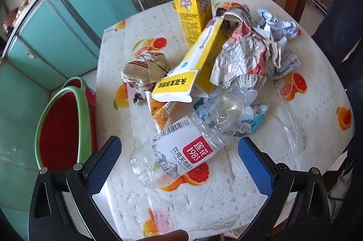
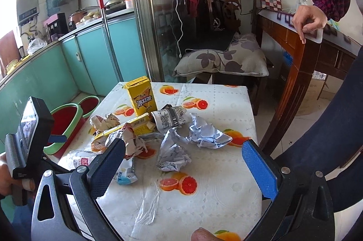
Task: Collect trash
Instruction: 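Lower the left tool onto the clear water bottle and close it, then lift the water bottle with the left tool while the right tool grasps crumpled white paper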
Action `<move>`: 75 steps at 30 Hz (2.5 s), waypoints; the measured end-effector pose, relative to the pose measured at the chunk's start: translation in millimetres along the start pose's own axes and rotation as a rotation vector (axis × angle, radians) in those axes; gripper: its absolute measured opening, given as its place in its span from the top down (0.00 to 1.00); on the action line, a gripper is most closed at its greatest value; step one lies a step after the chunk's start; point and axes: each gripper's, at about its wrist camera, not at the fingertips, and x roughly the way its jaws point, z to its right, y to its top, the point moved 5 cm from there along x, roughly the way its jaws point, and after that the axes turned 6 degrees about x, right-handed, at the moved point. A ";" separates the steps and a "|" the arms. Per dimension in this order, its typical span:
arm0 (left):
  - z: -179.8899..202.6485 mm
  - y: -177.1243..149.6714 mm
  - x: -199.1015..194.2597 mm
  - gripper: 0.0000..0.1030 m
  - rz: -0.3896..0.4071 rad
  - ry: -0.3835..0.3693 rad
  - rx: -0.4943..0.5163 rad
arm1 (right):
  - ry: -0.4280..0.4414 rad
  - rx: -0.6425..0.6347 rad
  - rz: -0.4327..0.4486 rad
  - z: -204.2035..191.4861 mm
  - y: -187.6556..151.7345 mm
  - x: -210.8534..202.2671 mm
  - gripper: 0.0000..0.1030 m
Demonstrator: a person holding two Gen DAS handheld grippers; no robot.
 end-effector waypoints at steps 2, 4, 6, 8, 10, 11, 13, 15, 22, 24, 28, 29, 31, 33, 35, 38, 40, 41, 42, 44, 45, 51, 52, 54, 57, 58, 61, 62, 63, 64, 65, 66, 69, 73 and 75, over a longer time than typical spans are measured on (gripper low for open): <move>4.5 0.4 9.3 0.00 -0.030 0.009 0.055 | -0.010 0.011 -0.009 5.7 -1.2 2.3 0.00; 8.6 -0.3 19.7 0.00 -0.064 0.004 0.104 | -0.014 0.026 -0.020 11.1 -2.6 4.9 0.00; 10.7 -0.9 29.5 0.00 -0.095 0.004 0.136 | -0.021 0.033 -0.031 15.2 -4.8 6.1 0.00; 12.7 -2.5 37.6 0.00 -0.119 -0.005 0.158 | -0.026 0.044 -0.038 19.7 -5.9 8.1 0.00; 11.9 -4.4 42.8 0.03 -0.135 -0.014 0.155 | -0.030 0.051 -0.046 24.2 -6.8 10.5 0.00; 11.2 -6.1 43.5 0.10 -0.138 -0.014 0.146 | -0.033 0.051 -0.047 25.5 -7.1 11.3 0.00; 9.0 -6.6 44.9 0.14 -0.139 -0.010 0.139 | -0.040 0.048 -0.055 27.9 -8.3 13.9 0.00; 9.3 -8.4 44.5 0.15 -0.137 -0.025 0.123 | -0.036 0.045 -0.067 28.6 -10.2 17.5 0.00; 9.0 -15.9 25.9 0.33 -0.106 -0.035 0.069 | -0.013 -0.015 -0.125 15.6 -15.8 39.5 0.00; 5.7 -19.1 21.5 0.35 -0.095 -0.040 0.046 | 0.000 -0.036 -0.143 8.0 -17.7 47.6 0.00; 4.7 -31.5 5.5 0.49 -0.080 -0.064 -0.023 | 0.025 -0.078 -0.171 -7.7 -20.9 66.1 0.00; 4.0 -34.5 1.7 0.50 -0.072 -0.058 -0.036 | 0.026 -0.089 -0.182 -11.4 -22.1 71.9 0.00; 1.4 -40.1 -5.3 0.50 -0.053 -0.057 -0.060 | 0.034 -0.111 -0.198 -18.1 -25.2 85.0 0.00; -1.3 -45.4 -12.5 0.50 -0.035 -0.062 -0.101 | 0.034 -0.133 -0.222 -23.9 -28.0 98.3 0.00; -4.8 -48.7 -14.9 0.50 -0.020 -0.073 -0.130 | 0.025 -0.146 -0.216 -26.8 -28.7 110.5 0.00; -9.3 -53.0 -25.5 0.50 0.009 -0.075 -0.170 | 0.032 -0.133 -0.258 -25.1 -31.1 133.3 0.00; -12.4 -56.4 -36.4 0.50 0.028 -0.083 -0.207 | 0.013 -0.117 -0.275 -22.0 -30.2 147.7 0.00; -14.6 -55.9 -39.7 0.50 0.038 -0.087 -0.223 | 0.002 -0.104 -0.274 -19.8 -27.6 153.6 0.00; -16.3 -56.2 -42.7 0.50 0.047 -0.090 -0.232 | 0.005 -0.075 -0.272 -17.1 -24.2 158.8 0.00; -15.3 -57.7 -48.5 0.50 0.058 -0.088 -0.233 | 0.015 -0.008 -0.298 -11.9 -20.6 171.4 0.00; -14.9 -57.5 -50.1 0.50 0.060 -0.087 -0.231 | 0.017 0.017 -0.324 -9.9 -20.6 178.2 0.00; -13.4 -56.8 -57.7 0.50 0.089 -0.106 -0.248 | 0.007 0.137 -0.434 0.6 -36.6 212.5 0.39; -13.2 -56.3 -58.9 0.50 0.095 -0.110 -0.250 | 0.000 0.129 -0.437 0.5 -37.3 213.9 0.59; -12.1 -55.0 -62.1 0.50 0.104 -0.113 -0.251 | -0.006 0.116 -0.439 -1.7 -37.1 213.4 0.61; -13.9 -53.1 -66.5 0.50 0.126 -0.116 -0.261 | 0.021 0.119 -0.435 -4.2 -33.9 205.4 0.64; -15.1 -52.8 -68.3 0.50 0.133 -0.113 -0.268 | 0.032 0.120 -0.418 -4.0 -31.9 197.2 0.64; -20.8 -52.0 -75.4 0.50 0.164 -0.105 -0.298 | 0.030 0.095 -0.357 -2.4 -16.9 171.0 0.64; -22.9 -51.7 -77.7 0.50 0.174 -0.092 -0.303 | 0.034 0.086 -0.334 -2.4 -10.5 161.6 0.64; -24.9 -51.2 -80.4 0.50 0.186 -0.075 -0.306 | 0.033 0.075 -0.318 -2.6 -6.2 152.7 0.64; -27.1 -50.6 -82.9 0.50 0.199 -0.066 -0.313 | 0.031 0.059 -0.299 -3.7 0.2 143.2 0.64; -30.2 -49.9 -85.3 0.50 0.210 -0.064 -0.325 | 0.031 0.046 -0.280 -5.4 5.9 133.7 0.64; -35.1 -49.2 -88.2 0.50 0.223 -0.061 -0.342 | 0.037 0.034 -0.260 -8.7 12.1 125.1 0.64; -57.7 -47.9 -96.5 0.50 0.263 -0.027 -0.401 | 0.068 -0.007 -0.209 -27.2 30.5 101.7 0.64; -109.6 -50.5 -100.0 0.50 0.291 0.055 -0.501 | 0.137 -0.064 -0.162 -69.5 50.5 79.6 0.64; -139.9 -54.2 -96.5 0.50 0.286 0.114 -0.543 | 0.172 -0.096 -0.142 -96.2 58.1 71.4 0.64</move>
